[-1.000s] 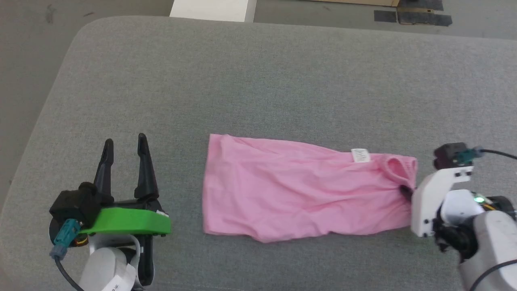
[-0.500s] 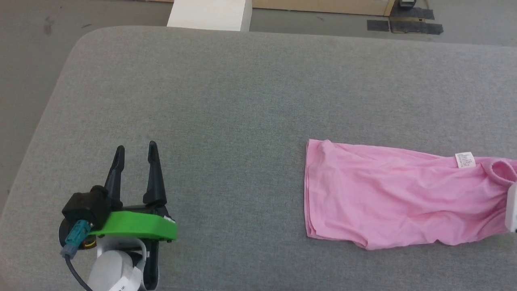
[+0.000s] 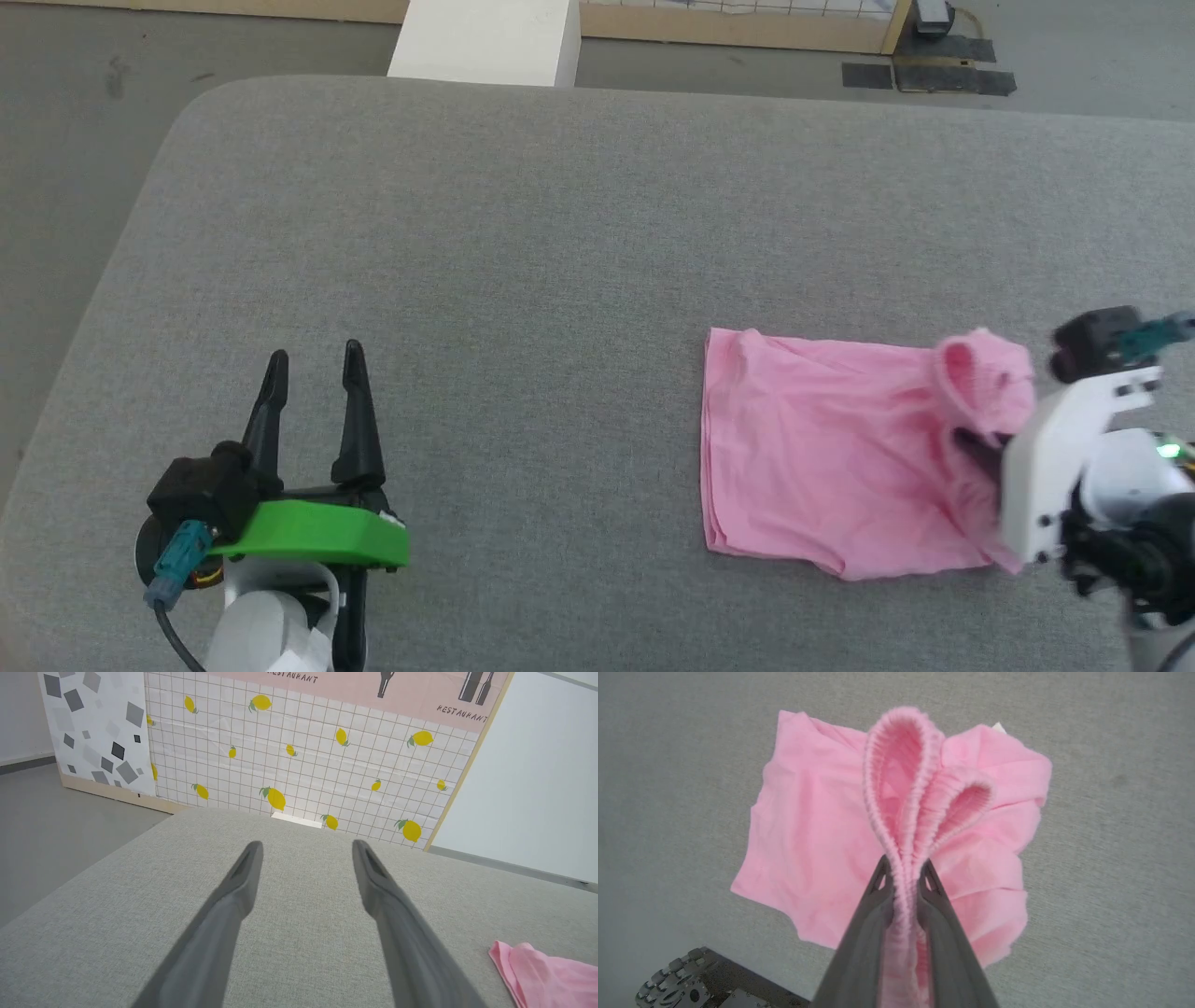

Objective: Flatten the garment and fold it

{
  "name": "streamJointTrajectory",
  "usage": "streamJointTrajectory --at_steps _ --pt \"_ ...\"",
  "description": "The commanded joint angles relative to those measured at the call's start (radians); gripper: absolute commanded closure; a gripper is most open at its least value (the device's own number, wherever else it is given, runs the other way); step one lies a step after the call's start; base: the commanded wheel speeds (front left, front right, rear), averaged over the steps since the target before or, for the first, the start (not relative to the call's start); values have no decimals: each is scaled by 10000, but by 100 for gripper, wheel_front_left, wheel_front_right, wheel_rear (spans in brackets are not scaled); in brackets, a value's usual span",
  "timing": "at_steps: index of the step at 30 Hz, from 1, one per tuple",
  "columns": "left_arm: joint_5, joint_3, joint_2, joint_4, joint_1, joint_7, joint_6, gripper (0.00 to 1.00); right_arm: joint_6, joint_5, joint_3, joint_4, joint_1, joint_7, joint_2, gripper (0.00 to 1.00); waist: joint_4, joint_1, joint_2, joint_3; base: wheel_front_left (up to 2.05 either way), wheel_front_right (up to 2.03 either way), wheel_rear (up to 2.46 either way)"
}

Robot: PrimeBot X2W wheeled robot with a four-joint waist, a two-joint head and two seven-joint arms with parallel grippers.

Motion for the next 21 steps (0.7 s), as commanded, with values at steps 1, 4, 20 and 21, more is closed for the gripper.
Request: streamJointTrajectory --at_steps 1,4,20,21 --pt "36 -8 -36 -31 135 -36 -78 0 -15 84 261 -38 30 -21 240 100 23 0 0 45 0 0 0" --pt "27 -55 -63 -1 77 -36 -112 0 -15 67 753 210 -123 -185 611 100 96 0 0 122 0 0 0" --pt "-61 -56 -167 61 -1 -36 -186 0 -15 -1024 2011 3161 -1290 -2270 1686 86 568 0 0 497 0 0 0" --pt "-64 -51 -172 70 1 -36 -189 0 -15 -1093 2071 3285 -1325 -2384 1694 0 577 0 0 490 0 0 0"
